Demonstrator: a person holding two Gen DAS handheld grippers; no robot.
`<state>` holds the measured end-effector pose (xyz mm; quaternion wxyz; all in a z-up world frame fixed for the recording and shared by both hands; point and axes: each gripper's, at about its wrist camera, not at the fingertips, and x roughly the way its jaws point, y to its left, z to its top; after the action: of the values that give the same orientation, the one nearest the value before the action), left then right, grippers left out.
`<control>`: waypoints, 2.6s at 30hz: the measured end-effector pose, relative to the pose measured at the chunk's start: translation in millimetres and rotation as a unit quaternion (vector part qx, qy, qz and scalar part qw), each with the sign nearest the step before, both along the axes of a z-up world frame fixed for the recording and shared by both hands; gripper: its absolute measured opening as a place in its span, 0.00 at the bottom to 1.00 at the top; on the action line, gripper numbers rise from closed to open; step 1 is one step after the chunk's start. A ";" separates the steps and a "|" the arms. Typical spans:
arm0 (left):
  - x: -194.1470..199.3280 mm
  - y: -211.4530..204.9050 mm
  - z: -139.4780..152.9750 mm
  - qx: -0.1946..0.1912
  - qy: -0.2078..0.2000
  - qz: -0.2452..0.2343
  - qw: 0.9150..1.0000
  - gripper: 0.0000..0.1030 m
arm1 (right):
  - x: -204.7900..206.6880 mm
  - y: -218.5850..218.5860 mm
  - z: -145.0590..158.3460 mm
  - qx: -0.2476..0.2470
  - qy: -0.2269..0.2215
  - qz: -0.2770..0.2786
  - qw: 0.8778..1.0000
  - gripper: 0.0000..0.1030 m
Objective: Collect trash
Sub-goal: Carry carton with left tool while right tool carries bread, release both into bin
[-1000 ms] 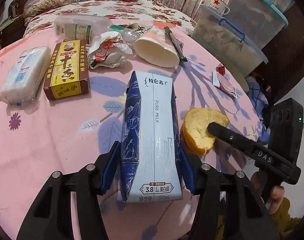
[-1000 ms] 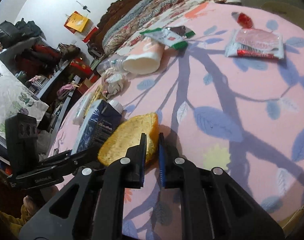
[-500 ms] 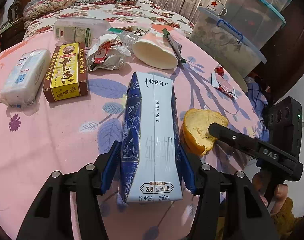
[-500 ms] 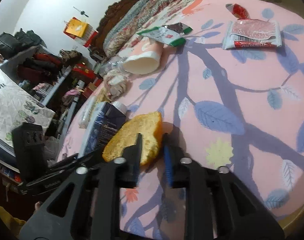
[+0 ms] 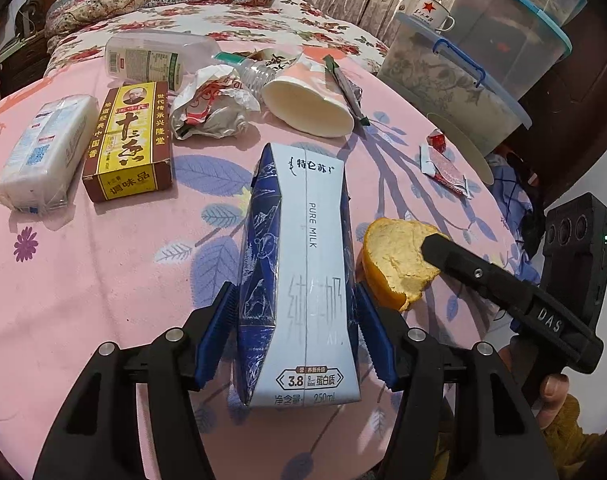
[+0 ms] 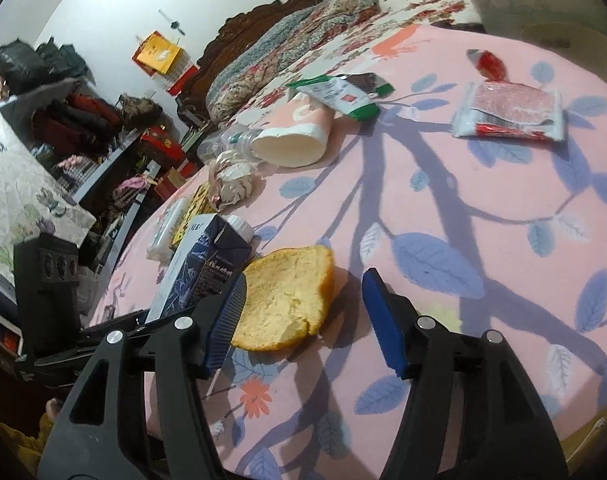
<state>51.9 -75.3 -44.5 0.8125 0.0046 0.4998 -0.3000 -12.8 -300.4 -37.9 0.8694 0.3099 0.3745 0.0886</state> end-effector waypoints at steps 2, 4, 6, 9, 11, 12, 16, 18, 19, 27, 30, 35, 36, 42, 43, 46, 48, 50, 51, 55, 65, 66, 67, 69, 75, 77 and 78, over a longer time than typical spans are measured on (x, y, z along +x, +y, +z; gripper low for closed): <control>-0.2 -0.3 -0.1 0.002 -0.001 0.000 1.000 0.55 | 4.1 9.5 -1.5 -0.003 0.003 0.021 1.000 0.48; -0.1 -0.2 0.2 0.005 -0.003 0.001 1.000 0.52 | 7.2 18.4 -3.7 -0.021 0.009 0.033 0.999 0.27; 0.4 0.9 0.5 0.005 -0.003 0.002 1.000 0.51 | 7.3 22.8 -3.9 -0.030 0.016 0.036 0.999 0.14; 1.5 3.4 1.5 -0.006 0.006 0.004 1.000 0.51 | 4.8 8.6 -4.5 0.010 0.017 0.025 1.000 0.09; 2.0 3.8 5.7 -0.019 0.010 0.001 1.000 0.51 | 1.5 -2.5 -1.9 0.020 0.012 0.012 1.000 0.09; 1.7 3.2 8.2 -0.023 0.010 -0.002 1.000 0.51 | -0.5 -8.7 0.9 0.023 0.007 0.004 1.000 0.09; -0.3 -4.4 23.4 -0.041 0.005 -0.021 0.999 0.51 | -5.9 -33.0 10.5 0.030 -0.010 -0.024 0.999 0.09; -1.1 -10.6 29.3 -0.046 0.004 -0.031 0.998 0.51 | -7.4 -48.1 14.8 0.036 -0.017 -0.038 0.998 0.09; -1.4 -15.4 33.0 -0.047 0.002 -0.038 0.998 0.51 | -7.6 -52.2 15.9 0.037 -0.019 -0.043 0.998 0.09; 11.1 -69.9 50.4 -0.053 0.007 -0.094 0.994 0.51 | -14.4 -102.1 26.0 0.040 -0.045 -0.093 0.994 0.09; 20.4 -101.5 56.9 -0.053 0.012 -0.122 0.991 0.51 | -19.6 -123.8 26.4 0.043 -0.051 -0.116 0.991 0.09; 40.3 -176.2 74.2 -0.049 0.010 -0.180 0.982 0.51 | -32.0 -177.8 36.1 0.033 -0.073 -0.175 0.981 0.09; 44.4 -191.8 77.5 -0.047 0.007 -0.191 0.980 0.51 | -34.4 -193.3 39.5 0.026 -0.079 -0.193 0.978 0.09; 80.1 -320.3 81.0 -0.042 0.026 -0.254 0.966 0.51 | -34.3 -282.0 38.7 -0.006 -0.072 -0.288 0.955 0.09; 86.1 -338.8 77.7 -0.039 0.033 -0.258 0.965 0.51 | -31.3 -295.0 35.3 -0.010 -0.064 -0.299 0.952 0.09; 101.5 -382.3 65.9 -0.030 0.043 -0.261 0.964 0.51 | -22.6 -320.7 25.5 -0.018 -0.048 -0.315 0.948 0.10; 112.5 -408.2 52.8 -0.025 0.060 -0.258 0.964 0.51 | -9.8 -330.8 20.3 -0.025 -0.036 -0.315 0.948 0.13; 119.7 -425.1 40.6 -0.019 0.077 -0.254 0.964 0.51 | -4.0 -336.8 12.4 -0.025 -0.023 -0.313 0.949 0.13; 123.0 -431.4 35.9 -0.017 0.082 -0.252 0.964 0.50 | -0.2 -342.3 7.7 -0.020 -0.015 -0.314 0.949 0.13; 128.6 -449.2 20.0 -0.006 0.088 -0.237 0.968 0.69 | 4.3 -353.6 -8.8 0.022 -0.010 -0.316 0.948 0.47; 115.1 -369.2 69.8 -0.085 0.061 -0.237 0.966 0.68 | -13.8 -332.3 8.1 0.010 -0.061 -0.329 0.942 0.75; 112.4 -350.4 76.5 -0.096 0.054 -0.236 0.966 0.68 | -15.1 -325.1 9.8 0.010 -0.065 -0.321 0.945 0.71; 109.8 -331.5 80.7 -0.102 0.048 -0.232 0.966 0.68 | -16.3 -315.9 13.8 0.011 -0.067 -0.312 0.948 0.68; 107.0 -293.6 81.4 -0.110 0.047 -0.219 0.968 0.68 | -15.9 -297.9 14.9 0.014 -0.065 -0.285 0.956 0.57; 106.5 -169.8 67.2 -0.116 0.051 -0.152 0.980 0.67 | 1.9 -248.7 1.9 0.033 -0.019 -0.210 0.977 0.43; 110.6 -118.5 65.6 -0.119 0.046 -0.107 0.986 0.67 | 8.4 -235.9 -3.2 0.027 -0.002 -0.197 0.980 0.43; 111.8 -96.5 65.5 -0.121 0.045 -0.087 0.988 0.67 | 13.1 -228.7 -6.0 0.024 0.010 -0.189 0.982 0.43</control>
<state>163.7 -171.8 21.0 0.7549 -0.0641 0.4932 -0.4275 0.3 -529.1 -43.9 0.8589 0.3967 0.3159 -0.0713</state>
